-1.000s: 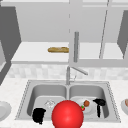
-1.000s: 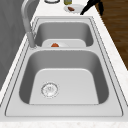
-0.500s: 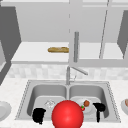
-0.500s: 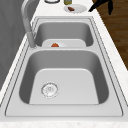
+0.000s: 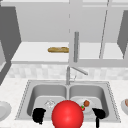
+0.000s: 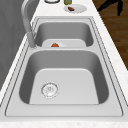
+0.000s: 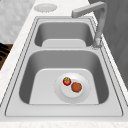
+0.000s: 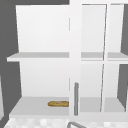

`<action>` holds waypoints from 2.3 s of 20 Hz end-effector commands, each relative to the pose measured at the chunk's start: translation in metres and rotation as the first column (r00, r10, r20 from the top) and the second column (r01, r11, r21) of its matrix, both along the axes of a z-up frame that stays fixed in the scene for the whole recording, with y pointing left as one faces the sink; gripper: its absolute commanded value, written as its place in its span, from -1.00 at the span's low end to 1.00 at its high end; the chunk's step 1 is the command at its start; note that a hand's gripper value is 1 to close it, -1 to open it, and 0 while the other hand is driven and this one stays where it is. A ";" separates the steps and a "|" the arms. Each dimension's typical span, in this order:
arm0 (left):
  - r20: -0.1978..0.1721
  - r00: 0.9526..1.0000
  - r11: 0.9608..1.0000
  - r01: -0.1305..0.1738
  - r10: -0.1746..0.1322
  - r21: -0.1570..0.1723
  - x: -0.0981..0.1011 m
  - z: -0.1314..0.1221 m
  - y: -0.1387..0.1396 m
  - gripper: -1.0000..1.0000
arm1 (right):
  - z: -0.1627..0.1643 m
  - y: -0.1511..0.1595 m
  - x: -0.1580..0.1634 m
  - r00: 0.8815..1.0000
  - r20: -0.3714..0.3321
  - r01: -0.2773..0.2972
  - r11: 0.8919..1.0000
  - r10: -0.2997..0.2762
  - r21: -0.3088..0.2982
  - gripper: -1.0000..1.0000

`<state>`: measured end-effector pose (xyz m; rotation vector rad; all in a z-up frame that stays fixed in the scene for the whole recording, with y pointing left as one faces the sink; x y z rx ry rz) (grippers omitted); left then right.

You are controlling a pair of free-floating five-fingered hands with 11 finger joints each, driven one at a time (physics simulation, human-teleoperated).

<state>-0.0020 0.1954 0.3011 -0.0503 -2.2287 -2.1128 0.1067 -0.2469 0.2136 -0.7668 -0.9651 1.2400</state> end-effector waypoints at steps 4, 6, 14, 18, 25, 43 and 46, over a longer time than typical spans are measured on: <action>0.000 1.000 1.000 0.000 0.000 0.000 0.000 0.000 0.000 0.00 | -0.001 0.005 -0.014 1.000 0.000 0.000 1.000 0.000 0.004 -1.00; 0.000 1.000 1.000 0.000 0.000 0.000 0.000 0.000 0.000 0.00 | -0.001 0.003 -0.014 1.000 -0.001 -0.001 1.000 0.001 0.003 -1.00; 0.000 1.000 1.000 0.000 0.000 0.000 0.000 0.000 0.000 0.00 | -0.002 0.005 -0.015 1.000 -0.006 -0.007 1.000 0.007 0.007 -1.00; 0.000 1.000 1.000 0.000 0.000 0.000 0.000 0.000 0.000 0.00 | -0.002 0.005 -0.015 1.000 -0.006 -0.007 1.000 0.007 0.007 -1.00; 0.000 1.000 1.000 0.000 0.000 0.000 0.000 0.000 0.000 0.00 | -0.002 0.005 -0.015 1.000 -0.006 -0.007 1.000 0.007 0.007 -1.00; -0.051 0.999 1.000 0.008 -0.010 -0.029 0.000 0.006 0.051 -1.00 | -0.002 0.005 -0.014 1.000 0.013 0.002 1.000 -0.002 0.007 0.00; -0.060 0.998 0.999 0.017 -0.020 -0.043 0.002 0.009 0.071 -1.00 | -0.002 0.005 -0.014 1.000 0.014 0.003 1.000 -0.004 0.008 0.00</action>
